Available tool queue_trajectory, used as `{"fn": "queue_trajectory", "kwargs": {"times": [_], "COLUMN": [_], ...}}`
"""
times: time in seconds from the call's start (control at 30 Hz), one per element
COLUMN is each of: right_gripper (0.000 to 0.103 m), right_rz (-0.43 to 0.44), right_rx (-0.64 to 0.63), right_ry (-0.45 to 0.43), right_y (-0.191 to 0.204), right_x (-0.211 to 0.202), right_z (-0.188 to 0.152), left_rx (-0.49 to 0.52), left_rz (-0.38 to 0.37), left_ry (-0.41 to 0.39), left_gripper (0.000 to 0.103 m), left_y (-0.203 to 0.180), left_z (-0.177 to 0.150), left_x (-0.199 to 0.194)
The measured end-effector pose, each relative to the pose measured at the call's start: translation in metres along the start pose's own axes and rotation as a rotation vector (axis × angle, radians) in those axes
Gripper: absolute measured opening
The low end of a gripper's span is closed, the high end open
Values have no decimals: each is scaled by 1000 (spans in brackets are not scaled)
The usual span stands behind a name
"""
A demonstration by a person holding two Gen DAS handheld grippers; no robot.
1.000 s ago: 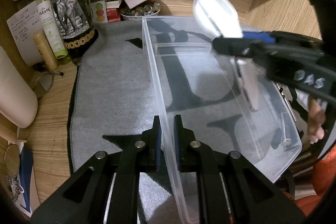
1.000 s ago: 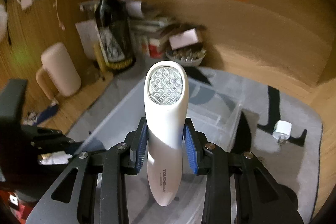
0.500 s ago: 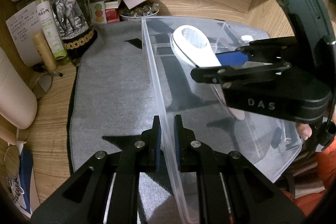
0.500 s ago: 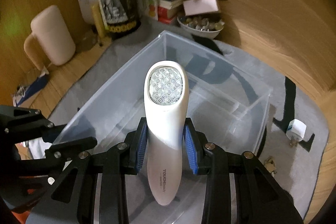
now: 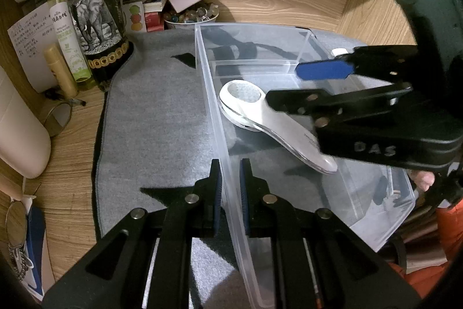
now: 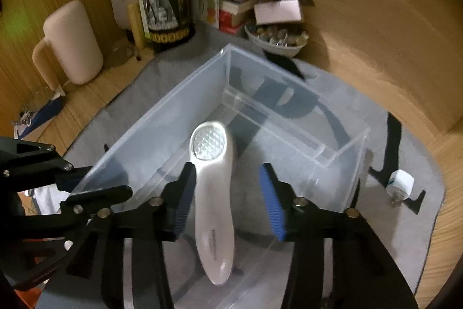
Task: Organize rigid objects
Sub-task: 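Lower the white massager into the clear box and open the right gripper, then move the right gripper to the black USB adapter and grasp it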
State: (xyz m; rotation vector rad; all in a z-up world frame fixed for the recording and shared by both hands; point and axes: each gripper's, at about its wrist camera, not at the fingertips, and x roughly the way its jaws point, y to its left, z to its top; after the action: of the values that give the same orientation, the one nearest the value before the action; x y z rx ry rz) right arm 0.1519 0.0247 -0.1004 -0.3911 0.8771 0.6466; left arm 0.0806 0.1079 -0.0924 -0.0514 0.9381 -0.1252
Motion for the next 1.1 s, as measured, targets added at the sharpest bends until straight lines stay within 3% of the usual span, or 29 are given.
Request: {"fn": "queue_trajectory", "kwargs": {"times": [0.2, 0.6, 0.83, 1.1], "right_gripper": [52, 66, 67, 67], "right_rz": [-23, -161, -217, -162], "right_rx": [23, 111, 173, 263], "right_ry": [-81, -246, -201, -102], "right_y": [-9, -45, -60, -61], "right_x": [-28, -100, -103, -82], "right_z": [-3, -37, -80, -132], "left_rx": [-1, -3, -4, -1], "left_rz": [-1, 0, 11, 20], "left_ry": [1, 9, 12, 16], "left_gripper": [11, 11, 11, 11], "left_y": [0, 2, 1, 0], "left_z": [0, 1, 1, 1], "left_x": [0, -2, -1, -2]}}
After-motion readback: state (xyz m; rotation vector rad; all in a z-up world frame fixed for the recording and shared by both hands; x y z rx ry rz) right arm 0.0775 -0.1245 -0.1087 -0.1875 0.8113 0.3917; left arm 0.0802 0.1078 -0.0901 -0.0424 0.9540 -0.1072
